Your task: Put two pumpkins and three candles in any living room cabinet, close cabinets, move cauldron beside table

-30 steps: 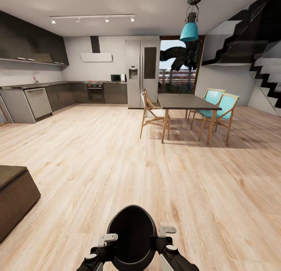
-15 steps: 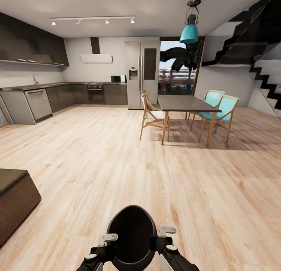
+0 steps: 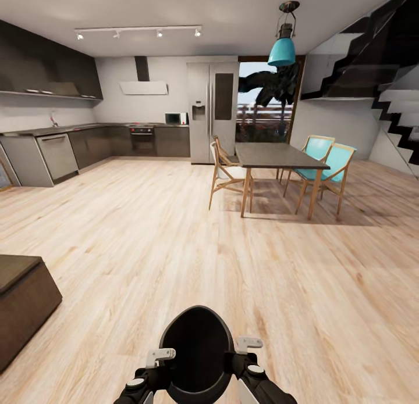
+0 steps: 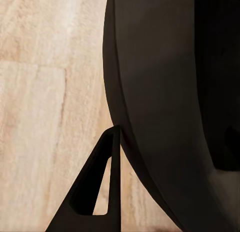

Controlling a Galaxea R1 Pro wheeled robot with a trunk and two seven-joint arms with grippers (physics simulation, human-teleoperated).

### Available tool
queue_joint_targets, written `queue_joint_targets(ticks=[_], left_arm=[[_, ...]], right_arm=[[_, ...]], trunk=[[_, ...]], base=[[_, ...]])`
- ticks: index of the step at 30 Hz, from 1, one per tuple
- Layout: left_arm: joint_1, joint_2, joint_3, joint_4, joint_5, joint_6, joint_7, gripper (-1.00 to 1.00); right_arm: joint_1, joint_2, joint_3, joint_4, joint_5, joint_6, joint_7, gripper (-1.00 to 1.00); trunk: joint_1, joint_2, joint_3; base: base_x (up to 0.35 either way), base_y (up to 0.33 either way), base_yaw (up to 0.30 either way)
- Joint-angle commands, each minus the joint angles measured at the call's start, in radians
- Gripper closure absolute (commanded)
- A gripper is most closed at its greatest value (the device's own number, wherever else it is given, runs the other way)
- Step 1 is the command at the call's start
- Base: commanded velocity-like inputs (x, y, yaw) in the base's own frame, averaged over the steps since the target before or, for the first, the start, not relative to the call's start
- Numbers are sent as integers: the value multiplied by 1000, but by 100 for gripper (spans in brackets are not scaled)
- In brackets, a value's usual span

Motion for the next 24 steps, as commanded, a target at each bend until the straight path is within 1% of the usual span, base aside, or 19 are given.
queue_joint_targets(ticks=[1, 9, 14, 24], left_arm=[[0, 1, -15, -1, 26, 4, 6, 100], [0, 1, -15, -1, 26, 4, 6, 100], [0, 1, -15, -1, 26, 4, 6, 100], [0, 1, -15, -1, 26, 4, 5, 100]], right_arm=[[-1, 0, 10, -23, -1, 4, 14, 100], [-1, 0, 10, -22, -1, 4, 14, 100], [-1, 0, 11, -21, -1, 4, 15, 100], [-1, 0, 11, -22, -1, 4, 14, 100]], trunk=[[-4, 7, 2], [-35, 63, 18], [-35, 63, 10], [-35, 63, -6]], base=[[0, 0, 0], [0, 0, 0], [0, 0, -28], [0, 0, -78]])
